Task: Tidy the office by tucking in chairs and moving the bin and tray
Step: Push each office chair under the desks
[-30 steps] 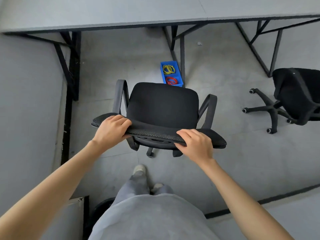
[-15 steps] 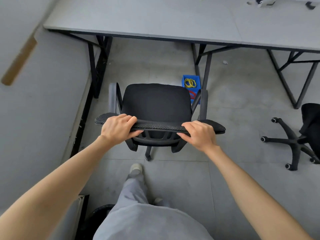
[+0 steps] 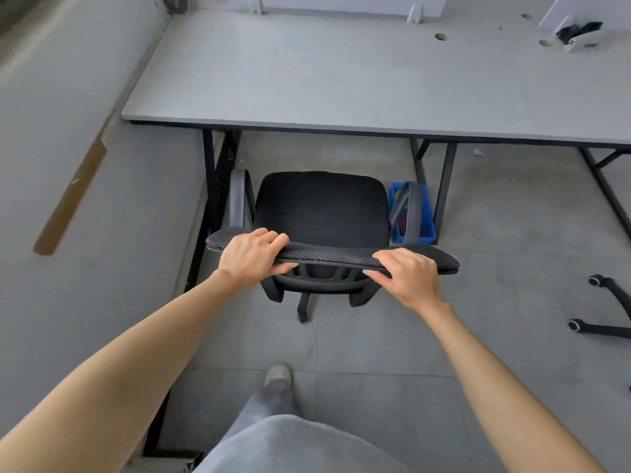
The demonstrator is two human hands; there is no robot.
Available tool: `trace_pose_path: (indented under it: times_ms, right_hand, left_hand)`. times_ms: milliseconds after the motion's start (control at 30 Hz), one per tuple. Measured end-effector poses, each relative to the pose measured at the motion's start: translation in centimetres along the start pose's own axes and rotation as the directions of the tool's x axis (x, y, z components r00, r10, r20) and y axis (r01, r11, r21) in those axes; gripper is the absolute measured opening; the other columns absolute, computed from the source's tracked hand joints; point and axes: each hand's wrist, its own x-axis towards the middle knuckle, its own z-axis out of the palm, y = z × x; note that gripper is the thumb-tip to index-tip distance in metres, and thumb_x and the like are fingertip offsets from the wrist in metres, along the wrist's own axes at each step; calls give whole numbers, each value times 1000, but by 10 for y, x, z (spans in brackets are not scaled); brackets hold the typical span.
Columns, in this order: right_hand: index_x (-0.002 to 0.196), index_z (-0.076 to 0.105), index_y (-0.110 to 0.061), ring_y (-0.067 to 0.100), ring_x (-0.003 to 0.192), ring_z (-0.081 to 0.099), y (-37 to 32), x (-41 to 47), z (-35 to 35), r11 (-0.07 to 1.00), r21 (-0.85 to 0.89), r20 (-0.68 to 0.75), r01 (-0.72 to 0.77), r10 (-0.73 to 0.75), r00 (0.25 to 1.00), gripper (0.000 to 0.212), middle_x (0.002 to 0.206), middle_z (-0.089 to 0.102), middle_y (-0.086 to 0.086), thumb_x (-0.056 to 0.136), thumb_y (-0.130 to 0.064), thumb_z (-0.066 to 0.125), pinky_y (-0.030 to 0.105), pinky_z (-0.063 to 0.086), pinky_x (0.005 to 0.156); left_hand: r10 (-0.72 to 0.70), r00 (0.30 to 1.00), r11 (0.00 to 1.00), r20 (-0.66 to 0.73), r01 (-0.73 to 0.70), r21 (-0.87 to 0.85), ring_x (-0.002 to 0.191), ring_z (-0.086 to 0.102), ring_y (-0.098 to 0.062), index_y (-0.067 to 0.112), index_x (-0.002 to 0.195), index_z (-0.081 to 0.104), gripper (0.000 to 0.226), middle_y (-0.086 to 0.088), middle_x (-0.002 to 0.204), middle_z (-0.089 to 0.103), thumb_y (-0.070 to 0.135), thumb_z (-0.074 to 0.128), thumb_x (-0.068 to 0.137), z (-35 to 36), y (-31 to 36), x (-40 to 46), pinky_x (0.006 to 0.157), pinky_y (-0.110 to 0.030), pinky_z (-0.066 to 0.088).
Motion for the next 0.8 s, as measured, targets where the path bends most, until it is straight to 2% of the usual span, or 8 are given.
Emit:
trace_pose_path:
  times_ms: [67,167,333,533,667,800]
  right_hand:
    - [78,68,-16,16,64,66,1,24,15,1000,-5,4,-20,20,1000,50,69,70,-5,89,-56,39,20,40,46]
    - [78,68,-16,16,63,66,8,58,38,1000,-7,-18,-23,23,1000,59,68,69,-5,93,-58,29,22,42,44]
    - [76,68,-18,15,61,65,28,119,72,1000,-8,15,24,-23,1000,56,65,68,-4,92,-58,32,21,41,42]
    - [79,69,-20,14,64,67,81,181,98,996,19,44,92,-93,995,58,68,70,-6,91,-59,29,16,37,45]
    - [78,68,-18,16,60,65,113,218,117,989,84,55,121,-125,991,64,64,68,-5,92,-61,23,20,41,43]
    - [78,67,-17,15,60,64,134,246,134,982,111,71,152,-160,985,58,64,67,-6,92,-59,29,20,41,43]
  left_hand:
    - [20,1000,1000,13,-20,-24,60,59,-21,13,81,59,53,0,66,62,60,34,81,6,-27,19,34,-25,38]
    - [30,999,999,23,-29,-37,59,59,-21,13,80,59,45,0,65,61,56,45,79,16,-61,46,36,-25,37]
    - [-100,995,993,-24,98,-69,57,58,-19,14,71,58,45,3,61,60,55,40,78,31,-96,77,38,-24,33]
    - [-188,982,981,-28,187,-48,60,60,-19,14,74,61,48,3,64,63,57,39,79,55,-110,131,40,-23,37]
    - [-245,968,969,-43,244,-38,58,59,-19,13,73,61,47,2,60,61,56,42,79,70,-118,165,40,-24,37]
    - [-289,956,957,-45,287,-53,60,60,-22,12,74,62,49,2,61,62,56,41,78,80,-129,190,41,-24,37]
